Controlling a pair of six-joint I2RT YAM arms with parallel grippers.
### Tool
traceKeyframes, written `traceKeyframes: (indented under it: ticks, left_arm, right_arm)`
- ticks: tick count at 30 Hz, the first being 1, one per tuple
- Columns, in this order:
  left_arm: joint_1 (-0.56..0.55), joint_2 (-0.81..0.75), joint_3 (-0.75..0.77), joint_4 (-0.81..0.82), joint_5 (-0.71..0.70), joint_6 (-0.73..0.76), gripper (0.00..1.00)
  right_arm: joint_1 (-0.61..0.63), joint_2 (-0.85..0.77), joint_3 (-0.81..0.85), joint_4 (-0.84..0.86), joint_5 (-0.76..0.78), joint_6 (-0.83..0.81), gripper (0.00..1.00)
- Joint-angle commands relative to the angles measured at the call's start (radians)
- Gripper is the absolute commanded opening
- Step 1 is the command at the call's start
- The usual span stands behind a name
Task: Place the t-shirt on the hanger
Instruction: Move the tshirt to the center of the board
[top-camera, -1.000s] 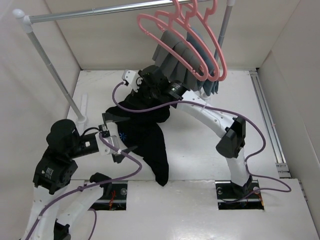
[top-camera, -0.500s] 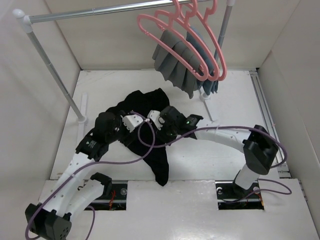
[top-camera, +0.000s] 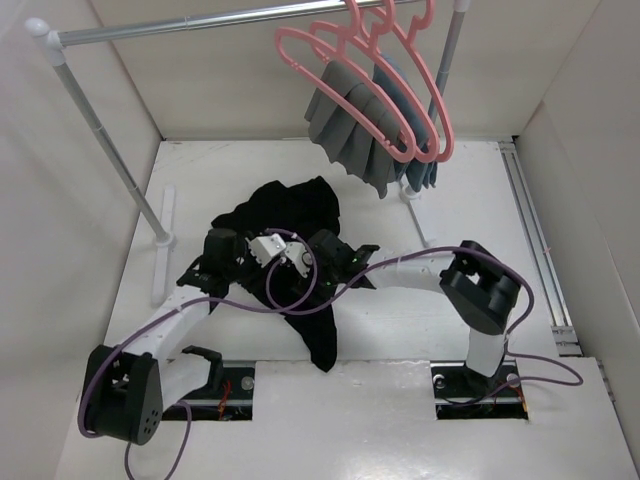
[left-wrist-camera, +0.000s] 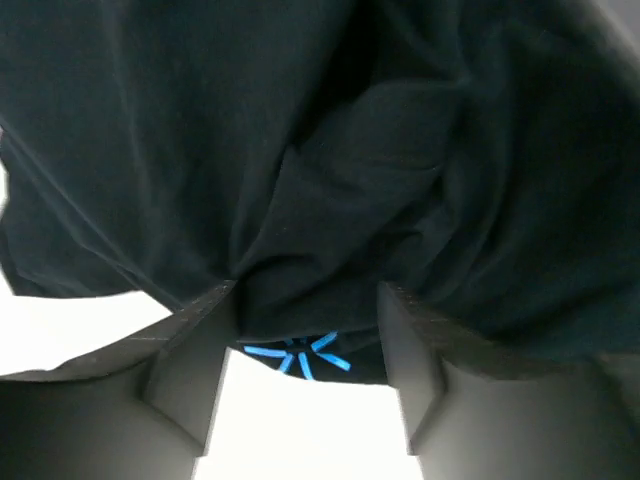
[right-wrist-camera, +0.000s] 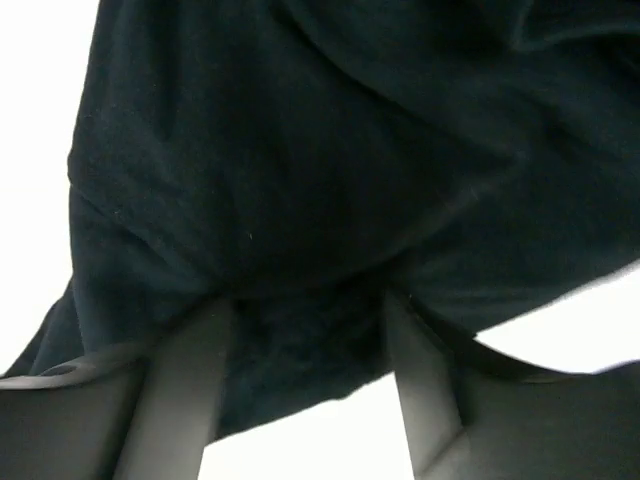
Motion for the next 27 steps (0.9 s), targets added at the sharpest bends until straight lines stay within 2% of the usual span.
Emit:
traceKeyframes:
  ticks: [1, 2, 5, 6, 8, 12, 13, 17, 18, 21, 22, 23, 24, 25, 26, 27]
  left_arm:
    - [0.03, 0.03, -0.007, 0.053, 0.04, 0.066, 0.51]
    - [0.044, 0.041, 0.014, 0.053, 0.07, 0.056, 0.32]
    - [0.07, 0.041, 0.028, 0.03, 0.109, 0.056, 0.04]
    - [0.07, 0.041, 0.028, 0.021, 0.109, 0.056, 0.0]
    - [0.088, 0.028, 0.028, -0.003, 0.126, 0.077, 0.0]
    - [0.144, -0.03, 0.068, -0.198, 0.25, 0.161, 0.0]
    - [0.154, -0.074, 0.094, -0.308, 0.309, 0.201, 0.0]
    - [0.154, -0.221, 0.134, -0.581, 0.389, 0.442, 0.0]
    - [0.154, -0.244, 0.143, -0.65, 0.403, 0.602, 0.0]
    - [0.144, -0.312, 0.172, -0.967, 0.426, 0.898, 0.0]
    - [0.144, -0.312, 0.187, -1.046, 0.426, 1.004, 0.0]
    - [0.13, -0.336, 0.188, -1.092, 0.426, 1.052, 0.08]
    - [0.11, -0.337, 0.203, -1.093, 0.439, 1.039, 0.27]
    - [0.11, -0.337, 0.203, -1.093, 0.439, 1.039, 0.39]
    - [0.11, -0.337, 0.212, -1.093, 0.455, 1.039, 0.45]
    - [0.11, -0.337, 0.227, -1.036, 0.512, 0.945, 0.5]
  right_arm:
    - [0.01, 0.052, 0.043, 0.102, -0.11, -0.037, 0.6]
    - [0.01, 0.063, 0.052, 0.093, -0.11, -0.037, 0.38]
    - [0.001, 0.028, 0.031, 0.073, -0.064, -0.025, 0.0]
    - [0.001, 0.003, 0.011, 0.073, -0.035, -0.014, 0.0]
    - [-0.012, -0.081, -0.059, 0.073, -0.035, -0.014, 0.0]
    - [-0.021, -0.237, -0.171, -0.013, -0.006, -0.005, 0.0]
    - [-0.021, -0.27, -0.191, -0.039, 0.004, 0.008, 0.0]
    - [-0.021, -0.446, -0.277, -0.164, 0.033, 0.075, 0.0]
    - [-0.021, -0.503, -0.287, -0.221, 0.042, 0.102, 0.0]
    - [-0.021, -0.569, -0.287, -0.331, 0.094, 0.146, 0.0]
    - [-0.021, -0.599, -0.287, -0.352, 0.105, 0.155, 0.01]
    - [-0.021, -0.609, -0.275, -0.369, 0.123, 0.17, 0.26]
    - [-0.021, -0.609, -0.264, -0.384, 0.123, 0.17, 0.48]
    - [-0.021, -0.621, -0.238, -0.395, 0.123, 0.17, 0.69]
    - [-0.021, -0.621, -0.224, -0.395, 0.135, 0.161, 0.87]
    - [-0.021, -0.621, -0.209, -0.395, 0.136, 0.161, 0.91]
